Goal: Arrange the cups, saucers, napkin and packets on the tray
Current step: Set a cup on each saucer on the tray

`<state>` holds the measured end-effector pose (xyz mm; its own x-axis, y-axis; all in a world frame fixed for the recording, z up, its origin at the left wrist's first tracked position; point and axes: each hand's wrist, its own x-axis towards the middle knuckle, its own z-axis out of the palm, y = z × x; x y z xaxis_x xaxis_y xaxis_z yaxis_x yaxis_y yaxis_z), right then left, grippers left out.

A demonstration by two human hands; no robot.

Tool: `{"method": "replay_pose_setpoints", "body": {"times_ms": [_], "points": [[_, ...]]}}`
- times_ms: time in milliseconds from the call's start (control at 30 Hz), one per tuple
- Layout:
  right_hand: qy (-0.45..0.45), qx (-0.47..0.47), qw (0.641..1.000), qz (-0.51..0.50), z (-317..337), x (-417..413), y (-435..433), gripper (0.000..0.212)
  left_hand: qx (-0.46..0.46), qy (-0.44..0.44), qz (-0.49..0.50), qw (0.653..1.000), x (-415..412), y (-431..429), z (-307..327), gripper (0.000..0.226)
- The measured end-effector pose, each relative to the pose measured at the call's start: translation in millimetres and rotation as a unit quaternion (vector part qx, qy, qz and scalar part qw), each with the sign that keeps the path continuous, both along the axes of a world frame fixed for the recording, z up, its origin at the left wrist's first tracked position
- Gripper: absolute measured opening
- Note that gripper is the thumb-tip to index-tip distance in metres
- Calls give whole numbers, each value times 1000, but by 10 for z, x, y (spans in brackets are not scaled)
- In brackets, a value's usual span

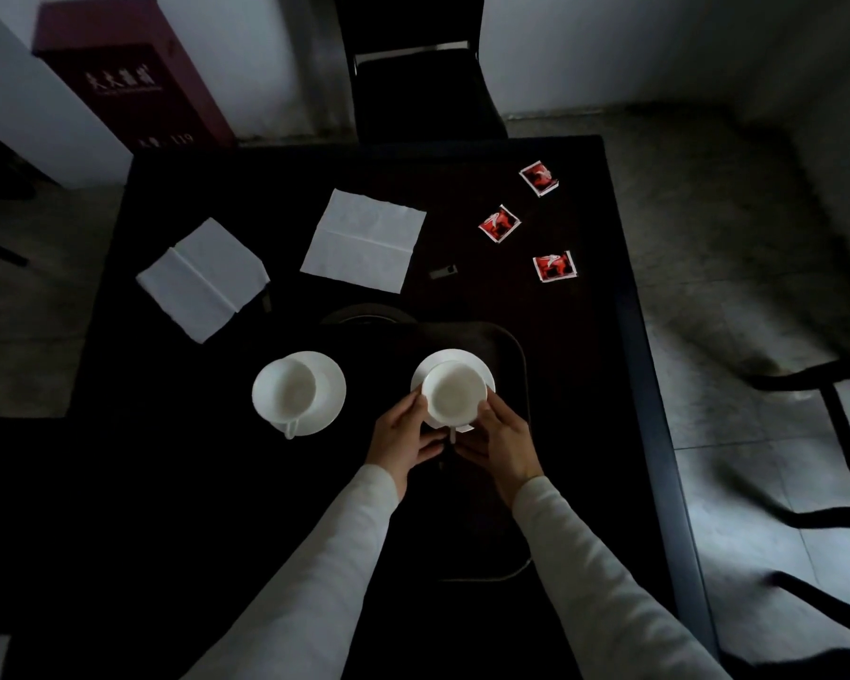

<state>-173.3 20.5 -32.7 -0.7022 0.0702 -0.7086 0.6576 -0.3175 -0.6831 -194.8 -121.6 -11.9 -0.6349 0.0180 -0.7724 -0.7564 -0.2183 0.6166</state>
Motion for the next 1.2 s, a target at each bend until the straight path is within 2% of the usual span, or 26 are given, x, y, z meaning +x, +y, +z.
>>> {"method": "replay_pose_setpoints", "body": {"times_ms": [167, 533, 700, 833, 867, 967, 1067, 1200], "points": [[-2, 3, 1000, -6, 17, -23, 18, 30, 7, -4, 5, 1000, -24, 29, -10, 20], [16, 2, 1000, -13, 33, -62, 33, 34, 2, -4, 7, 1000, -69, 58, 22, 26], [8, 2, 1000, -14, 69, -79, 27, 33, -3, -9, 3, 1000, -70, 55, 32, 14], [8, 2, 1000, -7, 74, -65, 28, 40, -12, -15, -4, 1000, -47, 34, 31, 10], [7, 4, 1000, -5, 83, -63, 30, 42, -15, -14, -6, 1000, -37, 28, 51, 12], [1, 17, 1000, 6, 115, -46, 46, 47, -25, -11, -11, 1000, 7, -4, 99, 36], [-8, 26, 1000, 4, 142, -23, 99, 48, -32, -2, -19, 999, 43, -54, 174, 44], [-6, 39, 999, -8, 199, 1, 194, 47, -45, 17, -24, 999, 80, -147, 313, 20]]}}
